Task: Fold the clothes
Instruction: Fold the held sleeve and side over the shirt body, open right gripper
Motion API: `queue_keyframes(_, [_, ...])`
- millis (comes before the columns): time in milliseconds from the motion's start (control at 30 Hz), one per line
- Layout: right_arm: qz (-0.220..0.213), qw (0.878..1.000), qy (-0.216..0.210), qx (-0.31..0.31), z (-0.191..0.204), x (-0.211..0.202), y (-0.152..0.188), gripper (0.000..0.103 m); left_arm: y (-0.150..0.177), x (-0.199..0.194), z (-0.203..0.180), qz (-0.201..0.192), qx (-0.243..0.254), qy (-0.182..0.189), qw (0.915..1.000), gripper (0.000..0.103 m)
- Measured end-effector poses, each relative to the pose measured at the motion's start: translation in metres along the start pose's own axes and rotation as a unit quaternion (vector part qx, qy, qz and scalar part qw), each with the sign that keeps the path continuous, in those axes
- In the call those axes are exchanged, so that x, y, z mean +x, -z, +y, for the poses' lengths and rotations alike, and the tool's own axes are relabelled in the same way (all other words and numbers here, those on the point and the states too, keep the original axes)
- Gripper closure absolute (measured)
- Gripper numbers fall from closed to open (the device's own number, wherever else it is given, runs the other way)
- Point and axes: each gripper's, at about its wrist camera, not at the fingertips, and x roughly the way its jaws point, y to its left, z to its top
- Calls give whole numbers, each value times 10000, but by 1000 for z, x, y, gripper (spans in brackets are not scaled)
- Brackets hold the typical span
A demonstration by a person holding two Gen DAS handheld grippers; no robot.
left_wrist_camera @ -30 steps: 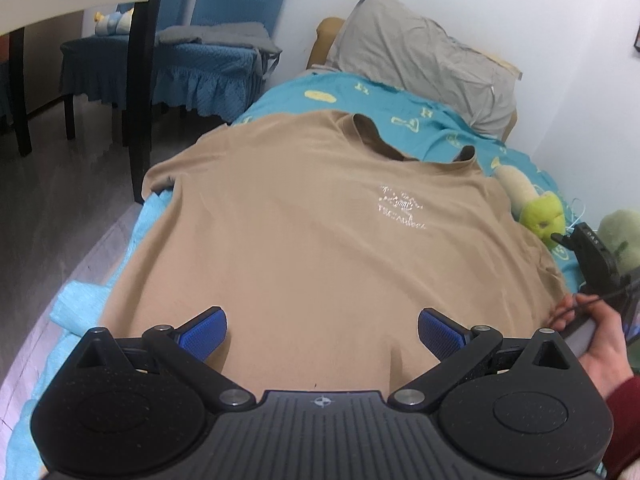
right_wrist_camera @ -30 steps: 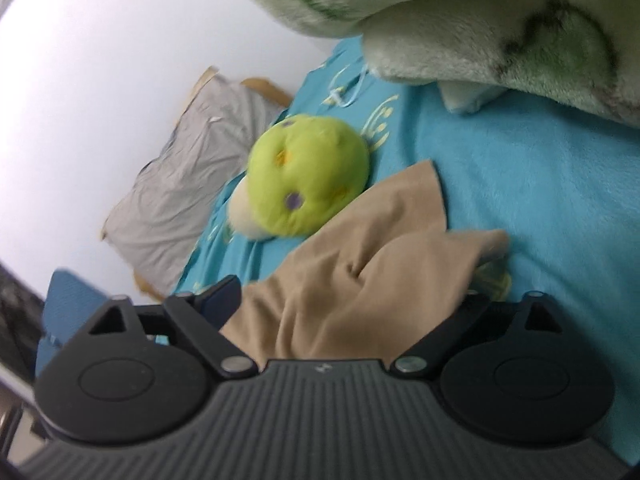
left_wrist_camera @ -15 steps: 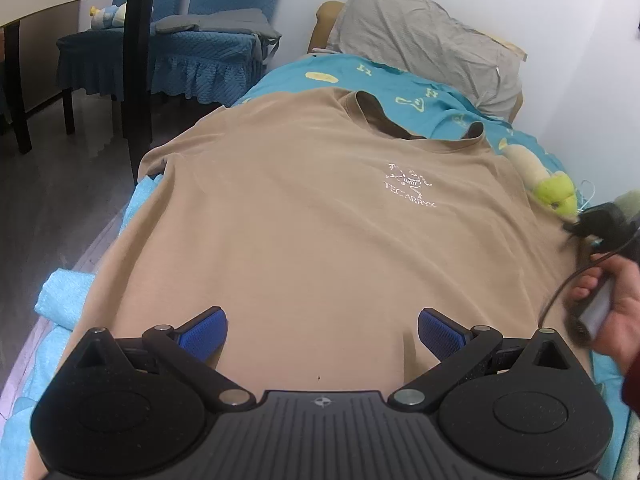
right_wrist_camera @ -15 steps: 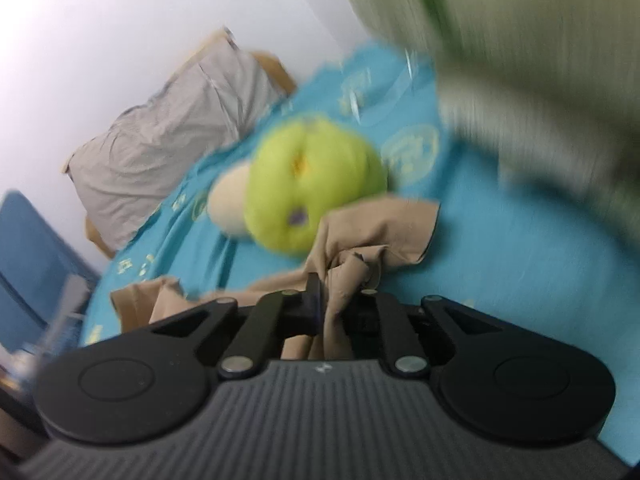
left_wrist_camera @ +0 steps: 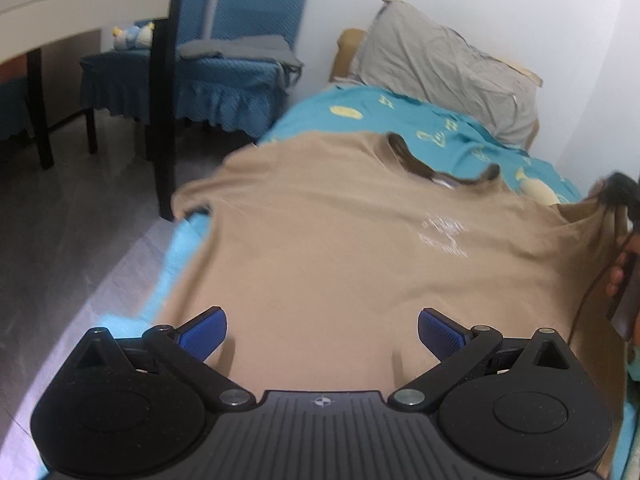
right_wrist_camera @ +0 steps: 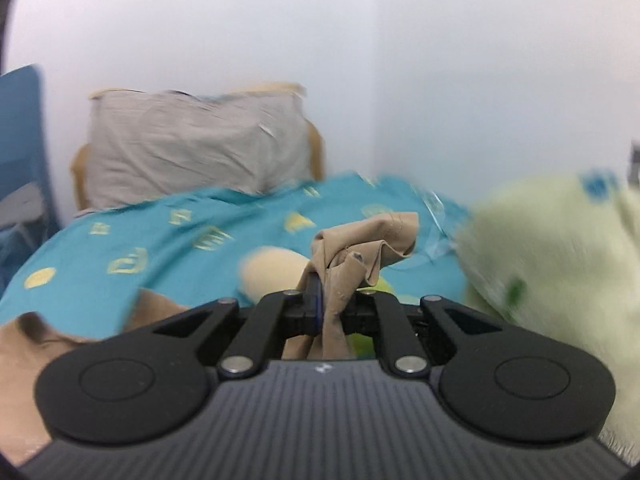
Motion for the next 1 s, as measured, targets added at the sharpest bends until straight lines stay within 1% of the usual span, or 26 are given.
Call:
queue_keyframes(67, [-96,9990,-332,-296,37,-15,-1,93,-9,-7,9,-128,-46,-123,9998,0])
queue_keyframes(133, [-74,9945,-729,-742,79,-28,6,93,-17,-13,20,-272,-111,-251,9993,0])
queue_keyframes(233, [157,9799,-1273,-1531,140,-38,37,92,-24,-17,35,-351,-303,-405,9981,0])
queue_keyframes(300, [405,9701,-1503,-1864,170,-37,59,92,-27,-16,43,-346,-407,-440,9976,0])
queue_keyframes(400, [684,9645,-1635,-1960,192,-28,79,91,-27,-14,52,-285,-469,-447,9975,0])
queue_keyframes(467, [849,9653,-1631,-1856,190,-20,84,90,-27,-11,57,-217,-532,-436,9974,0])
queue_keyframes(500, [972,9654,-1689,-1731,183,-16,84,89,-27,-9,60,-174,-586,-416,9973,0])
queue_keyframes(533, [1075,9651,-1769,-1607,176,-14,83,81,-26,-9,60,-152,-615,-361,9973,0])
queue_keyframes(567, [1147,9644,-1855,-1495,171,-13,81,62,-25,-8,60,-130,-644,-306,9974,0])
queue_keyframes(600, [1174,9635,-1973,-1376,165,-14,77,48,-25,-8,58,-132,-604,-275,9977,0])
queue_keyframes(633, [1153,9623,-2124,-1251,159,-18,72,19,-24,-8,55,-134,-564,-244,9980,0])
queue_keyframes(667, [1134,9602,-2299,-1110,152,-24,66,5,-23,-8,53,-137,-524,-213,9983,0])
queue_keyframes(700, [1130,9579,-2456,-969,143,-32,59,3,-23,-9,49,-150,-475,-180,9986,0])
queue_keyframes(800, [1157,9526,-2755,-572,112,-63,39,3,-21,-16,41,-191,-394,-40,9990,0])
queue_keyframes(900, [1206,9492,-2903,-164,68,-108,22,3,-17,-26,34,-238,-390,139,9989,0])
queue_keyframes(1000, [1261,9465,-2969,9,25,-159,9,3,-12,-39,27,-296,-389,335,9982,0])
